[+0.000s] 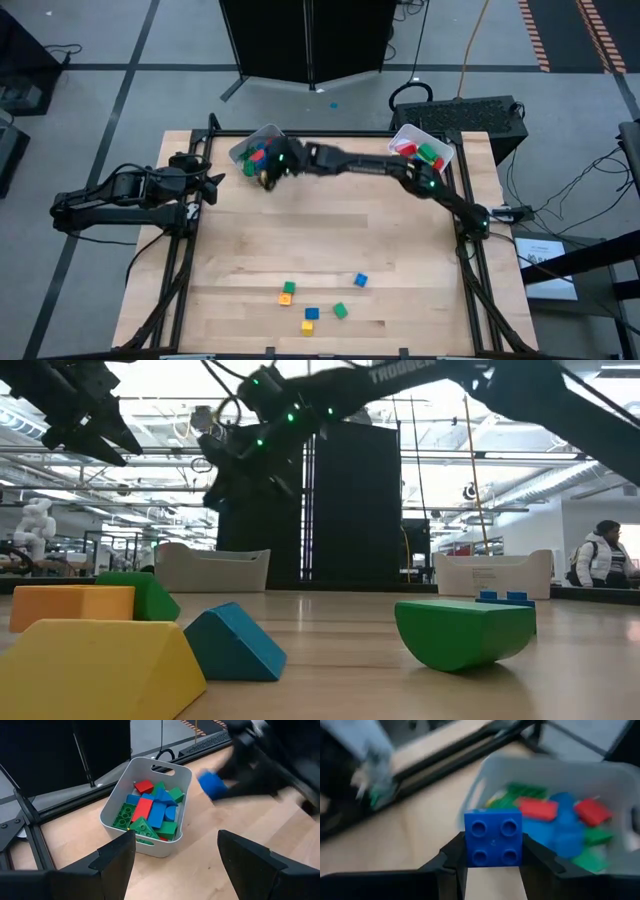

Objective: Sort blocks by size
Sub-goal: Put the 4 stud blue game piece into the gray bin, then put the 4 stud yellow game piece into the gray bin

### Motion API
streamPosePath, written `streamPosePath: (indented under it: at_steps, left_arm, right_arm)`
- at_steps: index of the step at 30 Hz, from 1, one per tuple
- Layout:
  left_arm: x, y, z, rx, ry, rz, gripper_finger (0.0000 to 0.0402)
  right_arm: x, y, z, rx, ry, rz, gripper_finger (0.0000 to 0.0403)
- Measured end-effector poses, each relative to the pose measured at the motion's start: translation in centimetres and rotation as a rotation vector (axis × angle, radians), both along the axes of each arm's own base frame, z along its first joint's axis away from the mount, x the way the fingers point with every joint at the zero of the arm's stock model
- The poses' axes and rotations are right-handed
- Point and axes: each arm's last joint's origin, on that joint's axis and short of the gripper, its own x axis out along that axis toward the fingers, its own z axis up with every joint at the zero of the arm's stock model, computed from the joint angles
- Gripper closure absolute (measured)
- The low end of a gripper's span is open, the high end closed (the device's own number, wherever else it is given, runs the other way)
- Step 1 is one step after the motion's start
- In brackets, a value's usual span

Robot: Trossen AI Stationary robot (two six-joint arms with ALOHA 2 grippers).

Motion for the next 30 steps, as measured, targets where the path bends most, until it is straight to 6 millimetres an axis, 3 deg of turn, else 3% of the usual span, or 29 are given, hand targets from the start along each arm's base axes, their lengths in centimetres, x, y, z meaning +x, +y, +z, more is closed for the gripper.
streamPosePath:
  at_steps: [4,8,14,17,20,22,24,26,30]
  left_arm:
    - [0.0,0.0,0.0,0.0,0.0,0.0,0.012]
    - [0.0,0.0,0.0,0.001,0.0,0.0,0.012]
    - [0.0,0.0,0.0,0.001,0.001,-0.001,0.012]
    - [0.0,0.0,0.0,0.002,0.001,-0.001,0.012]
    - [0.0,0.0,0.0,0.002,0.001,-0.001,0.012]
    - [0.0,0.0,0.0,0.001,0.002,-0.001,0.012]
    - [0.0,0.0,0.0,0.001,0.003,-0.002,0.012]
    - [0.0,0.0,0.0,0.006,0.005,-0.006,0.012]
    - [0.1,0.0,0.1,0.013,0.005,-0.013,0.012]
  right_arm:
    - [-0.7,-4.0,0.5,0.019,-0.08,-0.092,0.0284]
    - [-1.3,-6.2,0.8,0.042,-0.118,-0.052,0.0262]
    - [-1.5,-7.0,0.9,0.05,-0.132,-0.054,0.0136]
    - [-1.5,-7.0,1.0,0.051,-0.146,-0.052,0.0118]
    - [-1.6,-6.5,1.1,0.206,-0.159,0.04,0.0122]
    - [-1.8,-5.3,1.3,0.341,-0.132,0.175,0.013]
    - [-2.1,-2.5,2.0,0.44,-0.062,0.314,0.014]
    - [-2.0,1.8,2.3,0.465,0.023,0.46,0.015]
    - [-1.6,11.7,0.5,0.38,0.22,0.677,0.0162]
